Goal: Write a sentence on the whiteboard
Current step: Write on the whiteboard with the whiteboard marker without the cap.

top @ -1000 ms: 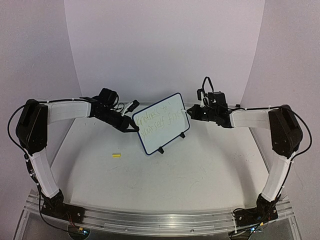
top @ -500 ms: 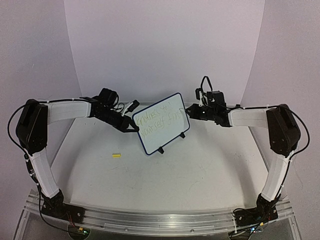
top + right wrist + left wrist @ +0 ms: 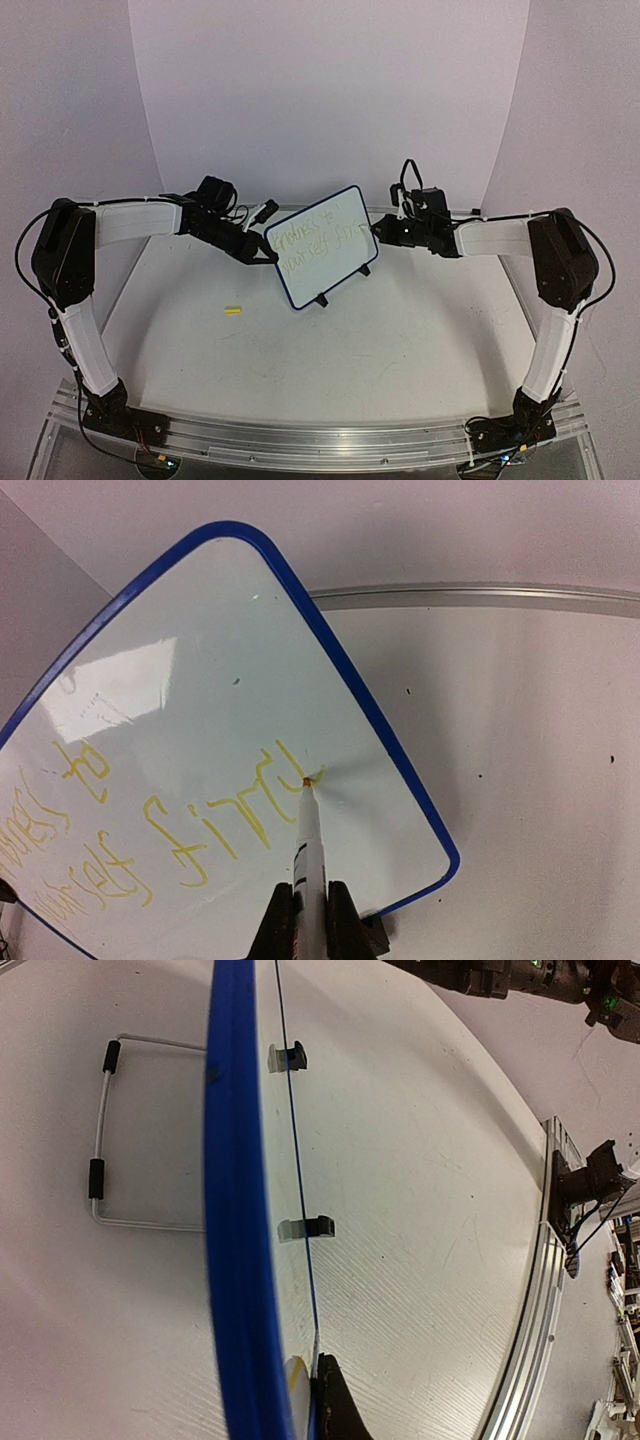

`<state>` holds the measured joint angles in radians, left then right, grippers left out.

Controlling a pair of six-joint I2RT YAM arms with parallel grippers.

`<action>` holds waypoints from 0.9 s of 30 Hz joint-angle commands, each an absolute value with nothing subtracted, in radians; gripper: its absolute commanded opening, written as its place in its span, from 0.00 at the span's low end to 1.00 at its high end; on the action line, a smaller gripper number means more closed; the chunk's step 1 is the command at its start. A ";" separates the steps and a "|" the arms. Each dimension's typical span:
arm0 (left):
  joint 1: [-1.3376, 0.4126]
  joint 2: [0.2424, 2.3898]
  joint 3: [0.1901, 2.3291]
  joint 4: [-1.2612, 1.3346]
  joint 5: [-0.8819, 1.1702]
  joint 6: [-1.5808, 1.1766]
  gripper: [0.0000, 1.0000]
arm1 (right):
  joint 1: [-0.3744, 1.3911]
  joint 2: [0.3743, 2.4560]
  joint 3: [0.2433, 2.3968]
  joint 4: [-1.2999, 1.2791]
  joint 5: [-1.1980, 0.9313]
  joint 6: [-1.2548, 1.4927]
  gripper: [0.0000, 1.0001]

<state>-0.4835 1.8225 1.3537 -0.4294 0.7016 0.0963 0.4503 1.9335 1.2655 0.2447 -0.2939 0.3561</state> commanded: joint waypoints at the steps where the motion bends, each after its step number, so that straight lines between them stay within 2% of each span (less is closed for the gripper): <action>1: -0.488 1.832 1.384 -0.437 0.684 0.108 0.00 | 0.455 1.944 1.238 0.253 -0.285 0.365 0.00; 16: -0.488 1.829 1.384 -0.439 0.683 0.109 0.00 | 0.455 1.932 1.259 0.241 -0.226 0.368 0.00; 27: -0.488 1.825 1.384 -0.439 0.681 0.110 0.00 | 0.456 1.814 1.171 0.272 -0.164 0.378 0.00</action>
